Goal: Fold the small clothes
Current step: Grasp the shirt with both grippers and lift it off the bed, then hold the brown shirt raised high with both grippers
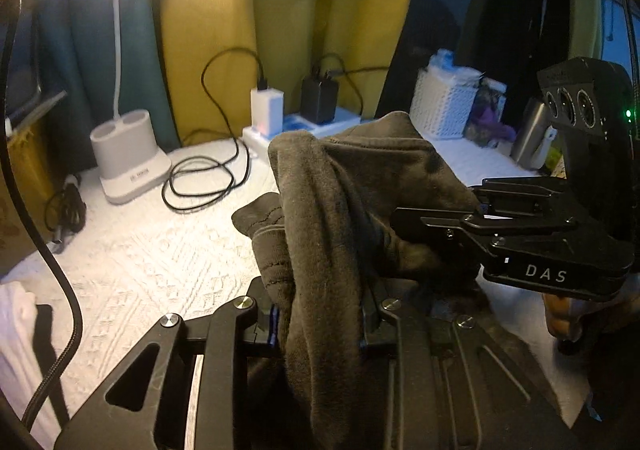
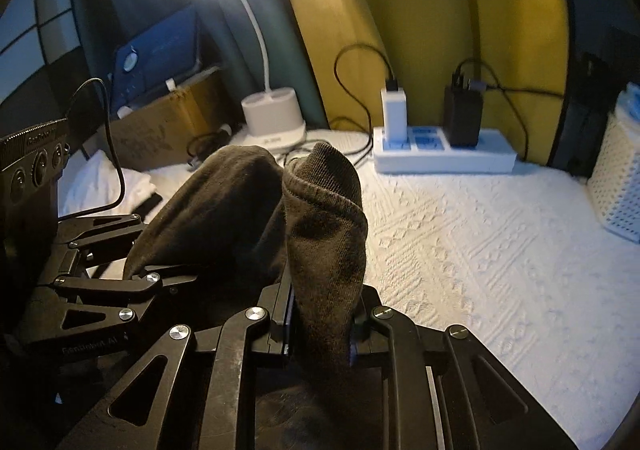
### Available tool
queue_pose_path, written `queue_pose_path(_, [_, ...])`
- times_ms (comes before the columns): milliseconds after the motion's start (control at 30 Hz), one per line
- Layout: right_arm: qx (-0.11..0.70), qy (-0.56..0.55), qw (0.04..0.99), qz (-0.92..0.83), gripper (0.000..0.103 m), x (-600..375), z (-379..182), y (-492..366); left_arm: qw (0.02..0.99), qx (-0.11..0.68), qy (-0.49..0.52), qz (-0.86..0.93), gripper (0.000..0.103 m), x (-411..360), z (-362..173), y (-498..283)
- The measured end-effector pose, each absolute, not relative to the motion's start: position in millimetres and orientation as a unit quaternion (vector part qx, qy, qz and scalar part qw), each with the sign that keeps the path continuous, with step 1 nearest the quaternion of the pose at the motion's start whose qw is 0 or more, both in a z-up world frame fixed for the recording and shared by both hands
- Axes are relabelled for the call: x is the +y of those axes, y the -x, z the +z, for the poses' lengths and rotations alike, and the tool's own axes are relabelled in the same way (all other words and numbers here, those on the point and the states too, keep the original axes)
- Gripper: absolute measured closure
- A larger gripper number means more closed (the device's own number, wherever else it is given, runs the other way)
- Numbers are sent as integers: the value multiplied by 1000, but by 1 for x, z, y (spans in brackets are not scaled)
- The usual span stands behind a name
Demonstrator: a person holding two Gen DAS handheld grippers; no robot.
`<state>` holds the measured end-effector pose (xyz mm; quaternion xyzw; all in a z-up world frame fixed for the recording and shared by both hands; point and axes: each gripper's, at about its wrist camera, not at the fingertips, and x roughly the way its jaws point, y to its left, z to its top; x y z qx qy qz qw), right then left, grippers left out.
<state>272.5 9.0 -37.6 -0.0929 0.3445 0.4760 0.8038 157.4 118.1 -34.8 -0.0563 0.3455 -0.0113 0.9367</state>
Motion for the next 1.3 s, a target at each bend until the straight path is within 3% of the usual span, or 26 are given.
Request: queue_pose_path(1300, [120, 64, 863, 487, 84, -114, 117, -99, 986, 164, 4, -33, 78, 52, 104, 0])
